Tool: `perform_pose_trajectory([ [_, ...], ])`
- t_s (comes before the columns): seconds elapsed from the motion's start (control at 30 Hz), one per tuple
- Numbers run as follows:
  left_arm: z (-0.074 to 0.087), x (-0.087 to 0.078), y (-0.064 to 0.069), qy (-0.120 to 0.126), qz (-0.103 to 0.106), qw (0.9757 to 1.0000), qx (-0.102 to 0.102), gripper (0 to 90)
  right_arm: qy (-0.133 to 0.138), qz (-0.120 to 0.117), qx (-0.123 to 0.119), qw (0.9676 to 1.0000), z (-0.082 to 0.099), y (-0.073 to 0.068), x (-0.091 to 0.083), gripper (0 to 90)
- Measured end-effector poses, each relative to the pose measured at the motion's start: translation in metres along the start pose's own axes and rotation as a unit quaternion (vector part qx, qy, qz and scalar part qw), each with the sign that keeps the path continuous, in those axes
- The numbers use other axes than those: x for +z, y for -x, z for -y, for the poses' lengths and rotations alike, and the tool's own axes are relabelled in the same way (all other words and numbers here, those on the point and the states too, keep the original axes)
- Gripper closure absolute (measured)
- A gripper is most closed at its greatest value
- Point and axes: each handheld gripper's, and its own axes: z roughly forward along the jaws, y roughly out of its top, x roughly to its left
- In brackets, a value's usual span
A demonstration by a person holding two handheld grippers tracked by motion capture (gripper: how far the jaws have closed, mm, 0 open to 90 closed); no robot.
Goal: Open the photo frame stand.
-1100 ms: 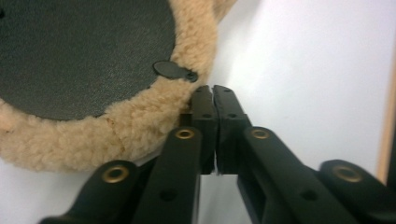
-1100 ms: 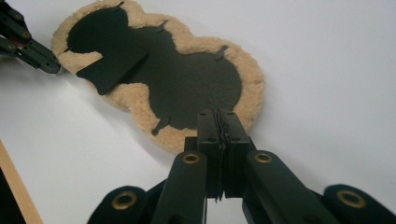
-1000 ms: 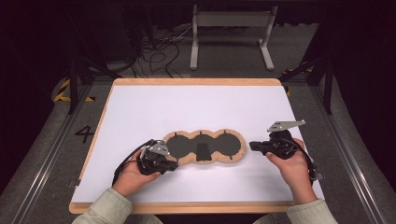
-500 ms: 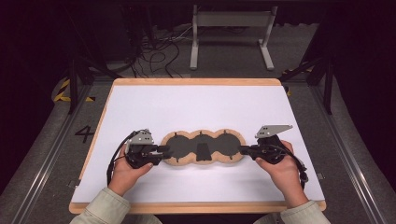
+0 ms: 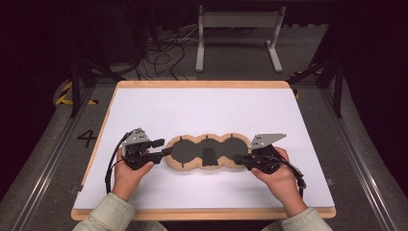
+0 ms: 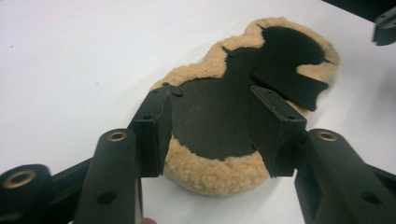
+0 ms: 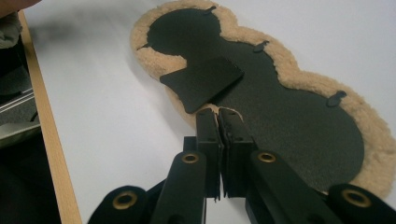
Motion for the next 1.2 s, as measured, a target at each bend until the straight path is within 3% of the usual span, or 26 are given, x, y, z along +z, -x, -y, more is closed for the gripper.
perform_pose_trajectory([
  [0.13,0.002,0.000,-0.002,0.001,-0.018,0.9998,0.005,44.5,-0.007,-0.011,-0.014,0.9998,-0.003,-0.004,0.008,88.9],
  [0.17,0.003,0.000,-0.002,-0.002,-0.039,0.9992,0.002,43.2,-0.008,-0.015,-0.014,0.9998,-0.003,-0.005,0.011,89.6],
  [0.33,0.005,-0.001,-0.004,-0.015,-0.067,0.9976,-0.002,41.0,-0.029,-0.028,-0.021,0.9990,-0.003,-0.012,0.026,90.0],
  [0.53,0.008,-0.002,-0.007,-0.022,-0.071,0.9972,-0.001,40.2,-0.053,-0.039,-0.024,0.9976,-0.001,-0.014,0.041,90.0],
  [0.9,0.012,-0.002,-0.009,-0.036,-0.075,0.9964,-0.016,40.1,-0.097,-0.045,-0.017,0.9942,0.003,-0.014,0.063,90.0],
  [1.2,0.016,-0.001,-0.012,-0.049,-0.077,0.9955,-0.026,38.0,-0.082,-0.045,-0.021,0.9954,-0.001,-0.011,0.069,90.0],
])
